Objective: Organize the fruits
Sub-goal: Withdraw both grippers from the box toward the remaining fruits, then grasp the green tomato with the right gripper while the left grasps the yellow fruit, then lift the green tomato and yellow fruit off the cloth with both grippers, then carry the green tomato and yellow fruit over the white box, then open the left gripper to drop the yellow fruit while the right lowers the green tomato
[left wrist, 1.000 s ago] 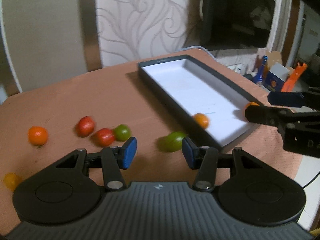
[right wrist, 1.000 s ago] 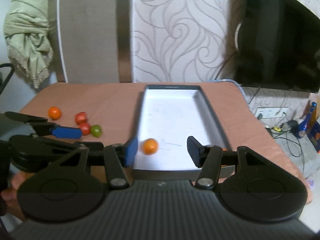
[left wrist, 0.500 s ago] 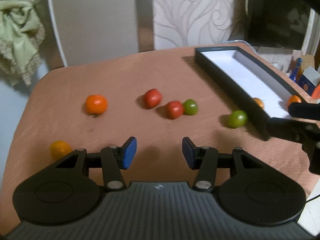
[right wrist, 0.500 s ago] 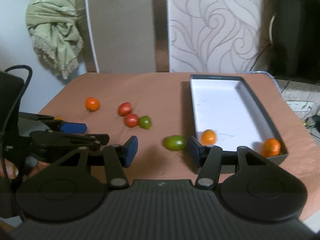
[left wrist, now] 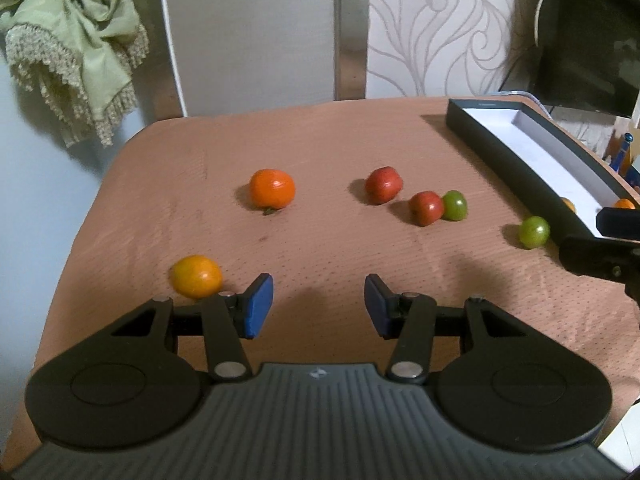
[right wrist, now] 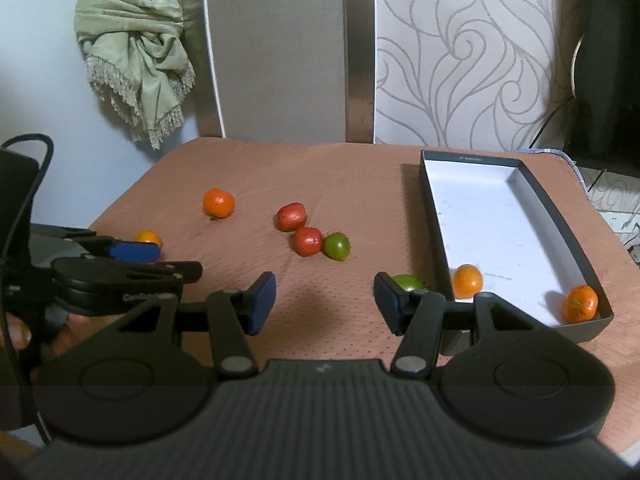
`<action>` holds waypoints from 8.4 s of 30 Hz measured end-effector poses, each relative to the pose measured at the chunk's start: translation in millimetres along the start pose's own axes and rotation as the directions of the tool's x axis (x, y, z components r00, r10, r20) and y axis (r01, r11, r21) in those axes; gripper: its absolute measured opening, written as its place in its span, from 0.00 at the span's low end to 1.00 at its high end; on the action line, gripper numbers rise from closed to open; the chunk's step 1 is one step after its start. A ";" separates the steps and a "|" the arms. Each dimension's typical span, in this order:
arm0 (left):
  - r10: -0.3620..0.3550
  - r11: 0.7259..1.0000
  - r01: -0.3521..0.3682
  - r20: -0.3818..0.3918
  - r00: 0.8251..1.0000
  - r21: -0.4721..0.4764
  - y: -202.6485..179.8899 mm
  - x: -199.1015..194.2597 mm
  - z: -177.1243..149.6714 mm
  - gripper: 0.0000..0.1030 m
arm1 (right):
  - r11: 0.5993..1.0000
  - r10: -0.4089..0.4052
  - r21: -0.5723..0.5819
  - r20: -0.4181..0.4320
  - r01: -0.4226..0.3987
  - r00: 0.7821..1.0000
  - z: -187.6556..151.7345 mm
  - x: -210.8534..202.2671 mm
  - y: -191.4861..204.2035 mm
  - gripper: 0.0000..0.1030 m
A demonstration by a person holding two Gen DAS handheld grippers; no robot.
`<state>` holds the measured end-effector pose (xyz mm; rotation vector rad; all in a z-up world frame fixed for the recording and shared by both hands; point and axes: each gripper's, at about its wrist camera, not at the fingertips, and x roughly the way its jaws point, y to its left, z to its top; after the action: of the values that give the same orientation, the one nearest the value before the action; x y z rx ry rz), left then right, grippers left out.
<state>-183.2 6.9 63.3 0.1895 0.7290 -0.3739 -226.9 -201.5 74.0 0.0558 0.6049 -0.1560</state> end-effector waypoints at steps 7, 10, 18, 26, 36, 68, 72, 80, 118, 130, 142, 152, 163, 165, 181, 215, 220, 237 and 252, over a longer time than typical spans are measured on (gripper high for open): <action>0.032 0.999 -0.032 -0.002 0.999 -0.032 16.3 2.3 -5.5 0.60 | 1.000 0.009 0.005 -0.021 -0.009 1.000 -1.4 8.4 3.5 0.55; 0.042 0.998 -0.042 -0.002 0.999 -0.040 22.6 3.9 -7.5 0.60 | 1.000 0.009 0.008 -0.028 -0.009 1.000 -1.9 11.2 3.2 0.55; 0.076 0.995 -0.075 0.019 0.997 -0.065 36.7 2.7 -7.4 0.60 | 1.000 -0.020 0.022 -0.043 0.021 0.999 -4.7 18.4 -2.8 0.55; 0.109 0.991 -0.106 0.031 0.994 -0.087 50.2 0.4 -7.1 0.60 | 0.995 -0.068 0.066 -0.072 0.073 0.995 -8.7 28.6 -13.1 0.55; 0.133 0.982 -0.132 -0.006 0.991 -0.134 72.1 10.6 -12.3 0.60 | 0.994 -0.073 0.078 -0.080 0.080 0.994 -7.6 33.3 -13.8 0.55; 0.092 0.991 -0.094 -0.024 0.995 -0.098 71.5 51.4 2.0 0.46 | 0.977 -0.166 0.112 -0.126 0.181 0.978 -8.5 66.5 -33.5 0.55; 0.090 0.991 -0.093 -0.031 0.995 -0.098 73.1 52.8 1.5 0.46 | 0.973 -0.194 0.094 -0.155 0.210 0.969 -9.7 79.5 -34.4 0.54; 0.087 0.991 -0.089 -0.030 0.996 -0.097 72.8 52.2 -0.1 0.48 | 0.973 -0.216 0.055 -0.144 0.226 0.966 -6.2 94.8 -31.9 0.53; -0.028 1.000 0.028 -0.018 0.999 0.000 19.6 53.2 4.5 0.42 | 0.998 -0.056 -0.016 -0.137 0.054 0.989 -18.9 65.1 -8.4 0.36; -0.026 0.997 0.026 -0.012 1.000 0.071 -11.4 65.3 7.1 0.43 | 0.998 -0.069 -0.004 -0.137 0.069 0.988 -23.5 57.0 -14.4 0.36; -0.027 0.997 0.027 -0.007 1.000 0.070 -9.4 62.7 5.6 0.42 | 0.998 -0.057 -0.012 -0.143 0.056 0.988 -23.4 56.3 -14.1 0.36; -0.056 0.996 0.055 0.010 0.998 0.074 -16.2 52.2 17.1 0.42 | 1.000 -0.013 -0.019 -0.099 0.012 0.995 -7.1 37.9 -17.3 0.36; -0.122 0.987 0.116 0.046 0.991 0.111 -45.2 46.1 36.3 0.42 | 0.999 0.001 -0.052 -0.066 -0.005 0.998 3.7 19.4 -21.9 0.36; -0.128 0.986 0.123 0.040 0.991 0.110 -49.1 48.1 38.8 0.42 | 0.998 0.003 -0.061 -0.058 -0.007 0.998 1.8 14.6 -22.8 0.36; -0.194 0.966 0.173 0.093 0.977 0.190 -103.1 43.2 81.1 0.42 | 0.998 -0.034 -0.046 0.037 0.036 0.999 8.6 -8.2 -50.8 0.36; -0.321 0.915 0.297 0.047 0.946 0.272 -241.4 88.9 117.3 0.42 | 0.979 -0.178 0.103 0.002 0.177 0.984 -7.4 -31.1 -131.0 0.36; -0.313 0.916 0.291 0.036 0.949 0.278 -252.3 103.4 119.7 0.42 | 0.977 -0.186 0.101 -0.005 0.186 0.983 -6.4 -30.3 -138.7 0.36; -0.291 0.919 0.272 0.025 0.956 0.285 -271.4 137.6 132.1 0.42 | 0.979 -0.184 0.082 -0.022 0.186 0.983 -4.2 -21.7 -143.2 0.36; -0.282 0.913 0.258 0.033 0.959 0.315 -277.0 141.2 136.2 0.57 | 0.979 -0.175 0.098 -0.042 0.179 0.984 -0.8 -11.8 -150.9 0.36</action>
<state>-112.9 -325.1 56.3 0.3686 0.6168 -0.7583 -261.4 -348.8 79.1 0.1030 0.6349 -0.3593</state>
